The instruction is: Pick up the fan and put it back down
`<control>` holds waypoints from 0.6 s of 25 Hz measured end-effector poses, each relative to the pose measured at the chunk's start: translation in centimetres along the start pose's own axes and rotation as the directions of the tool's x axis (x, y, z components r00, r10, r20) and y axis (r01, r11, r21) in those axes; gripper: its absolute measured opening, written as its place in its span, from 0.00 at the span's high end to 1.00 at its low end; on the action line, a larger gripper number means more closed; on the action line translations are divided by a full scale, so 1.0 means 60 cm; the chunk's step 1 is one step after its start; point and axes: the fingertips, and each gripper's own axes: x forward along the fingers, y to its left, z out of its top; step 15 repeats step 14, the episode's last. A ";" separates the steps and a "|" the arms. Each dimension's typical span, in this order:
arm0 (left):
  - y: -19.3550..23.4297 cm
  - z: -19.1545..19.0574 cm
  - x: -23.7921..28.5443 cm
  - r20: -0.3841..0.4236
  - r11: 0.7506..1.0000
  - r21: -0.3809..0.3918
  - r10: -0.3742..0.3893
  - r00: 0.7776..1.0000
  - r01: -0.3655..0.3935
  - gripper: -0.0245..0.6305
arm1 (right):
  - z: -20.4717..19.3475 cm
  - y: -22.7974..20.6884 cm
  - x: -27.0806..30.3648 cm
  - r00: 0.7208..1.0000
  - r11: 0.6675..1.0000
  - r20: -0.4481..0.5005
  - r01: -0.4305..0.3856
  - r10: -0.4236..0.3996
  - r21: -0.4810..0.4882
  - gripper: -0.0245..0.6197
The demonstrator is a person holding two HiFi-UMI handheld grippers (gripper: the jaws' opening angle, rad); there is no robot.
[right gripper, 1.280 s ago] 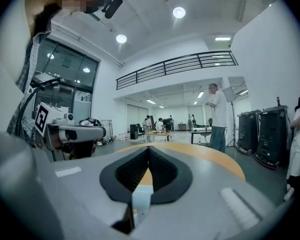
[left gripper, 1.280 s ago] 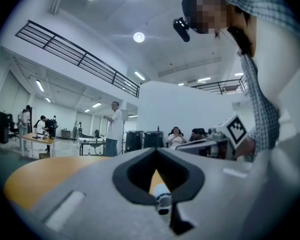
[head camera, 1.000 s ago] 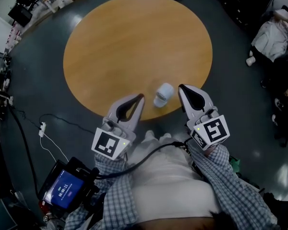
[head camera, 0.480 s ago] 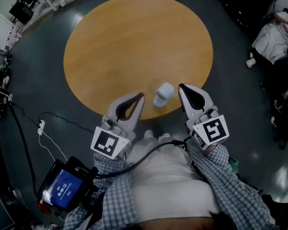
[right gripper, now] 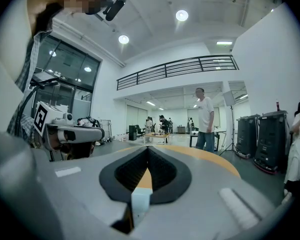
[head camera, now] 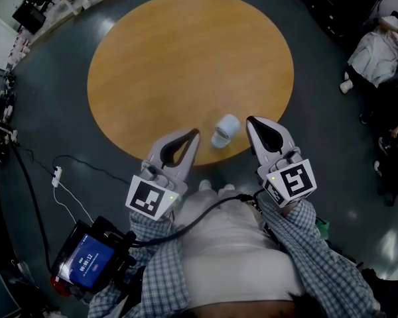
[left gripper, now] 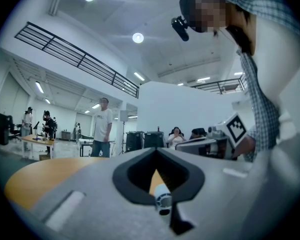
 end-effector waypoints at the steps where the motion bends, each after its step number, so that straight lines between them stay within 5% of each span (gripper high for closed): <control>1: 0.000 0.000 0.000 0.000 1.000 0.000 0.000 1.000 0.000 0.96 | -0.001 0.000 0.000 1.000 1.000 -0.001 0.000 0.000 0.001 0.96; 15: 0.004 -0.002 -0.003 0.000 1.000 0.002 0.008 1.000 -0.008 0.96 | -0.002 0.004 0.005 1.000 1.000 -0.007 -0.012 0.012 0.000 0.96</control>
